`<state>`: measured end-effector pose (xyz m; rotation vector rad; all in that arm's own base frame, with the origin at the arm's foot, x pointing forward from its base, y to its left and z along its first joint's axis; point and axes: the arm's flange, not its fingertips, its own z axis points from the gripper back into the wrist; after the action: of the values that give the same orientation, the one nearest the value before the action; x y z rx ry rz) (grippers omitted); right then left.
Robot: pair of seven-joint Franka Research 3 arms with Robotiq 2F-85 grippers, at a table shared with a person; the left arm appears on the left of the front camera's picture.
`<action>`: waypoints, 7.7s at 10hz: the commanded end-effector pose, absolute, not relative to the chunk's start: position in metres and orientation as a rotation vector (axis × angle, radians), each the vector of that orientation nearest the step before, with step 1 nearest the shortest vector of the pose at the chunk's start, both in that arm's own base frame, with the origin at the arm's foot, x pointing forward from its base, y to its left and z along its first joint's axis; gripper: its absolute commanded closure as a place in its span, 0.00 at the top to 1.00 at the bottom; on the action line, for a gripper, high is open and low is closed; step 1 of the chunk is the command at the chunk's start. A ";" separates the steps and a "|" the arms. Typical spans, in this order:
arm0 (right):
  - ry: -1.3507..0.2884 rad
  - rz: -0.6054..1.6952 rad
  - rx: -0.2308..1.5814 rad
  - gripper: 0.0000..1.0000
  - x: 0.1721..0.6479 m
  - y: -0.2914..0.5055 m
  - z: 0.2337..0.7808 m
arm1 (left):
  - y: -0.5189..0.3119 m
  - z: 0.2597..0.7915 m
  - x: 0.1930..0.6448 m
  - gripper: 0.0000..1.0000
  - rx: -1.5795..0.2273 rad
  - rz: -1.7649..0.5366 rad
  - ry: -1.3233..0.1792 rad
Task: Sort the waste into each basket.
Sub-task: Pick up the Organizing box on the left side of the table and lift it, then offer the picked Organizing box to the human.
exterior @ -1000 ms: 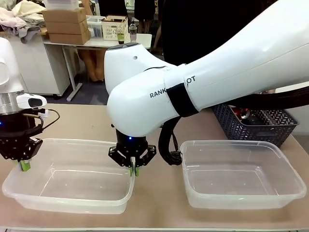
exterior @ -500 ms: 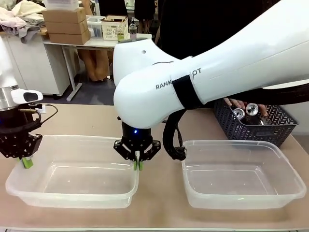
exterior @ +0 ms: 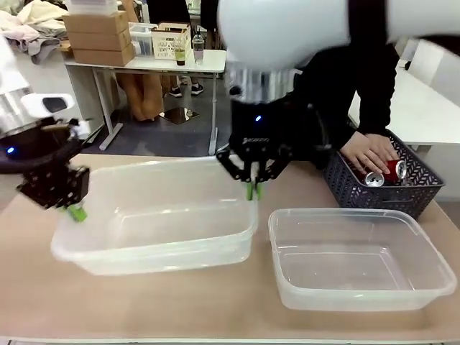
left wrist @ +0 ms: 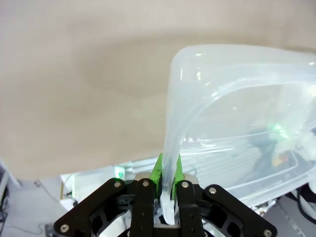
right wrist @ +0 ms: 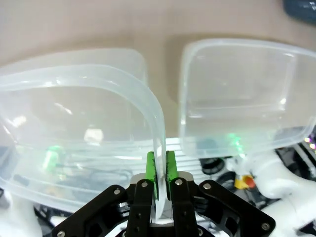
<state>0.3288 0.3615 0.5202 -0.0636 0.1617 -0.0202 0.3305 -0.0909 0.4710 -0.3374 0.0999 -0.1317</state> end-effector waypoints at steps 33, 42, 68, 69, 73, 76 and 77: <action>0.190 -0.412 0.085 0.09 0.405 0.230 0.496 | -0.200 0.492 0.424 0.07 -0.386 -0.149 0.149; 0.190 -0.412 0.085 0.09 0.405 0.230 0.496 | -0.200 0.492 0.424 0.07 -0.386 -0.149 0.149; 0.190 -0.412 0.085 0.09 0.405 0.230 0.496 | -0.200 0.492 0.424 0.07 -0.386 -0.149 0.149; 0.190 -0.412 0.085 0.09 0.405 0.230 0.496 | -0.200 0.492 0.424 0.07 -0.386 -0.149 0.149; 0.190 -0.412 0.085 0.09 0.405 0.230 0.496 | -0.200 0.492 0.424 0.07 -0.386 -0.149 0.149; 0.190 -0.412 0.085 0.09 0.405 0.230 0.496 | -0.200 0.492 0.424 0.07 -0.386 -0.149 0.149; 0.190 -0.412 0.085 0.09 0.405 0.230 0.496 | -0.200 0.492 0.424 0.07 -0.386 -0.149 0.149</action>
<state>0.4059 0.2315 0.4991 0.0790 0.1920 -0.3991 0.4258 -0.1996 0.4838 -0.3645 0.1637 -0.1379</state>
